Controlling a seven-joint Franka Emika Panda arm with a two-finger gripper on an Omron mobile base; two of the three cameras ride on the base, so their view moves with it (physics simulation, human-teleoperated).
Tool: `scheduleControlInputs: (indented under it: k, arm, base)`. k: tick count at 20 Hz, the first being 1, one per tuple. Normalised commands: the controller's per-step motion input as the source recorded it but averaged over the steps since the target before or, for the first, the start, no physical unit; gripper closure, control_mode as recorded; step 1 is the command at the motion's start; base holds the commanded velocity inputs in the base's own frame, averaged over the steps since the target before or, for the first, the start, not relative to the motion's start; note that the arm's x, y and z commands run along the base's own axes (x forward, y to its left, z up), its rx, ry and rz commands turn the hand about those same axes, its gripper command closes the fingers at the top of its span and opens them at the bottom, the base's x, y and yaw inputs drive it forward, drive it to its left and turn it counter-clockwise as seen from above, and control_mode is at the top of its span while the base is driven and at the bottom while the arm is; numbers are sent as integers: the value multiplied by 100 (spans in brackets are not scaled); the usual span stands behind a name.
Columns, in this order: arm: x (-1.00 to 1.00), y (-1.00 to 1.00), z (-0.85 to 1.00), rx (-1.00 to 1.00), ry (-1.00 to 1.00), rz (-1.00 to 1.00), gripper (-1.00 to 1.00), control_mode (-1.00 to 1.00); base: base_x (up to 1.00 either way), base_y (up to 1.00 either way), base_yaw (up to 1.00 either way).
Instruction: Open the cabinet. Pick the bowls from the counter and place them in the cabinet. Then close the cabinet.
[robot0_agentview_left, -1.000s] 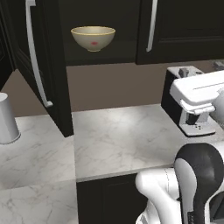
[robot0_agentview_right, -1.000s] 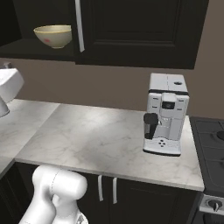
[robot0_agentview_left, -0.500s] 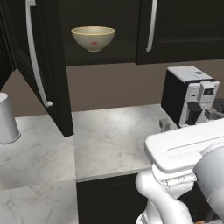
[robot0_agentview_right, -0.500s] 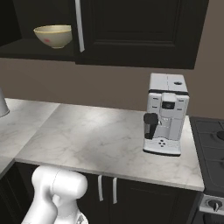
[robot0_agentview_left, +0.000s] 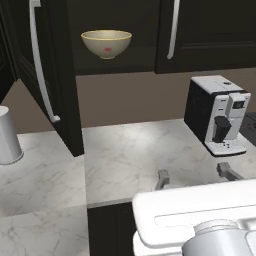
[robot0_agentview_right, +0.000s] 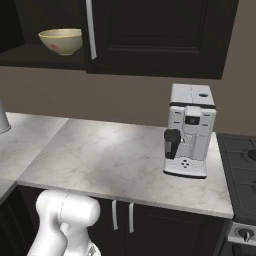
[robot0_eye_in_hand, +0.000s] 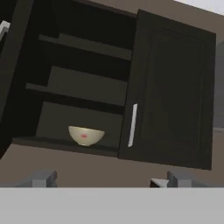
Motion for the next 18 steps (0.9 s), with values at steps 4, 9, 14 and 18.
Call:
scheduleControlInputs:
  k: [4, 9, 14, 18]
  arm:
    - [21, 31, -26, 0, -17, 0, -100, -100]
    - [34, 36, -22, 0, -18, 0, -100, -100]
    - [46, 3, -18, 0, -15, 0, -100, -100]
    - [69, 0, -41, 0, -13, 0, -100, -100]
  base:
    - [0, 0, 0]
    - [0, 0, 0]
    - [0, 0, 0]
    - [0, 0, 0]
